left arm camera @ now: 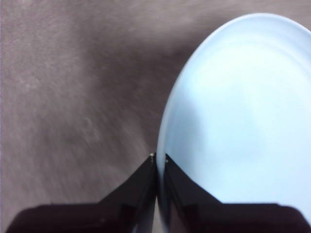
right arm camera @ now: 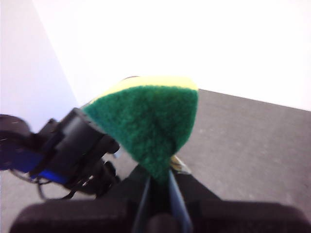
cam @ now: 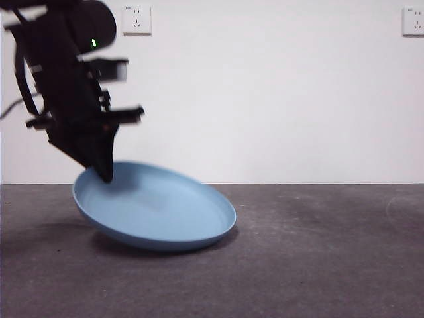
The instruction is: Pick up the plate,pick up the cloth,clean the plate with the cloth
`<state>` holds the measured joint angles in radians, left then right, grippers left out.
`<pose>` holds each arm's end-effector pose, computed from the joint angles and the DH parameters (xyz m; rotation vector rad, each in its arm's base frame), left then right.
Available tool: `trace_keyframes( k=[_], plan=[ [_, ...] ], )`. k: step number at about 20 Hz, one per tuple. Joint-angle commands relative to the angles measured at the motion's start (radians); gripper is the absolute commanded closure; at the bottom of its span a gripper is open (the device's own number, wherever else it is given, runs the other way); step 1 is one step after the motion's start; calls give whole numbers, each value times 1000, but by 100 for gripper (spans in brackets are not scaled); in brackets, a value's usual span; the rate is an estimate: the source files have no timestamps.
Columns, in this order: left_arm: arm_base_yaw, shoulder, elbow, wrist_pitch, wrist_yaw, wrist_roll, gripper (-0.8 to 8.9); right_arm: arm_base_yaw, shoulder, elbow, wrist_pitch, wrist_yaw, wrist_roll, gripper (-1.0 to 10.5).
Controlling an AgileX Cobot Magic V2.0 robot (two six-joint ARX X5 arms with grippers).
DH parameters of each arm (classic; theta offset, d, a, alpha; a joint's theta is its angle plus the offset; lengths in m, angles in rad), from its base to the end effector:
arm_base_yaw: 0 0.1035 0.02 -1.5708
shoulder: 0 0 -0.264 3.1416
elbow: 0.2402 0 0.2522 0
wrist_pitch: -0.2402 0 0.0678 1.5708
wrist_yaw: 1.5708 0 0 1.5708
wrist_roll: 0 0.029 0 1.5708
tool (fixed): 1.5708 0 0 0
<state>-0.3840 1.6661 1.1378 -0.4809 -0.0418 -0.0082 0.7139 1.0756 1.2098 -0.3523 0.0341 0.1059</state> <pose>0.3143 -0.1257 0.2127 0.2068 0.9920 -0.3084 0.1698 0.1458 0.4071 0.0202 0.2424 0.6650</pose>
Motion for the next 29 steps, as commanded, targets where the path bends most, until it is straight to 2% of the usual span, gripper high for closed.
trace_keyframes(
  k=[1,3,4,5,7,10,14,19,23,25,29],
  plan=[
    [7,65,-2,31,-92,5,807,2,-21,-8,-81,38,9,959],
    [13,92,-2,31,-92,5,701,2,-29,-8,-150,83,10,959],
    [14,103,-2,27,-84,5,602,2,-30,-8,-192,109,12,959],
    [15,110,-2,18,-82,1,457,2,-31,-8,-243,135,21,959],
    [15,112,-2,9,-85,-13,299,1,-28,-8,-315,173,41,959],
    [15,102,-2,-5,-87,-38,297,1,-4,-8,-385,240,66,959],
    [4,47,-2,-64,-80,-76,297,0,44,-8,-417,254,87,959],
    [-63,-245,-2,-93,-81,-74,298,-17,195,-8,-416,254,119,959],
    [-82,-497,-2,-143,-80,-75,301,-84,367,-8,-404,251,133,959],
    [-82,-587,-2,-196,-80,-75,311,-119,459,-8,-356,221,134,958],
    [-82,-675,-2,-323,-81,-75,312,-166,621,-8,-253,70,140,959]
  ],
)
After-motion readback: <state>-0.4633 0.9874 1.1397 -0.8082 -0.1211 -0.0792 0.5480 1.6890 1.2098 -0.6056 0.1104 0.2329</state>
